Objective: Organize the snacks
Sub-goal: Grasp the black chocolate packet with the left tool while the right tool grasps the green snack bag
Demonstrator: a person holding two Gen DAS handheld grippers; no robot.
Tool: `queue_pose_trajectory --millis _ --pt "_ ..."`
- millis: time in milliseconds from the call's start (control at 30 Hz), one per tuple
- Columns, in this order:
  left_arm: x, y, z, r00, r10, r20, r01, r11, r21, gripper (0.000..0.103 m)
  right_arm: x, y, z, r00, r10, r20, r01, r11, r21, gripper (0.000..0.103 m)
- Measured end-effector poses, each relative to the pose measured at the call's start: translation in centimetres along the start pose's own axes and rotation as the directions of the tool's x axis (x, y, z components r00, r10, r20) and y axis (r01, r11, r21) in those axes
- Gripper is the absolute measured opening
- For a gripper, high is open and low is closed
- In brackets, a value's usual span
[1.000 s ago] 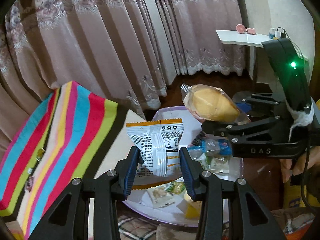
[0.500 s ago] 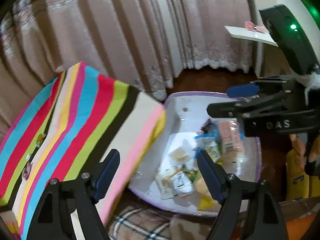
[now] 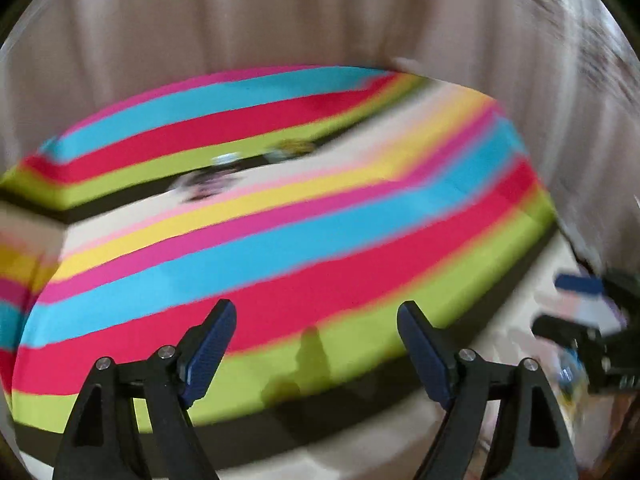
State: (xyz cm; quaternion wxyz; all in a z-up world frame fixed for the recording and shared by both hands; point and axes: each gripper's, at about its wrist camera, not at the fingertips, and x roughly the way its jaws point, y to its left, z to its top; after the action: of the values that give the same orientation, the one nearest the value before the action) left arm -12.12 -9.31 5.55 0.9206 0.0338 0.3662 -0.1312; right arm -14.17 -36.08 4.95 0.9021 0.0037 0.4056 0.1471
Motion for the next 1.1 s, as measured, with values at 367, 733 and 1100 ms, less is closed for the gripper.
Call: queue_pose_trajectory --millis 367,733,1100 --pt "6.1 12.5 1.3 0.992 0.114 -0.061 -0.128 0.936 -0.327 0.084 16.0 -0.1 13.1 0.993 0.080 -0.089 -0.066 0.986 0.152 0.080" --pt "9.1 13.9 3.8 0.989 0.113 -0.097 -0.135 0.955 -0.263 0.084 29.3 1.7 24.4 0.997 0.042 -0.065 -0.027 0.977 0.210 0.082" --pt "15.5 14.6 9.0 0.992 0.044 -0.117 -0.071 0.970 -0.231 0.084 31.5 2.7 26.2 0.994 -0.105 -0.037 0.106 0.994 0.017 0.046"
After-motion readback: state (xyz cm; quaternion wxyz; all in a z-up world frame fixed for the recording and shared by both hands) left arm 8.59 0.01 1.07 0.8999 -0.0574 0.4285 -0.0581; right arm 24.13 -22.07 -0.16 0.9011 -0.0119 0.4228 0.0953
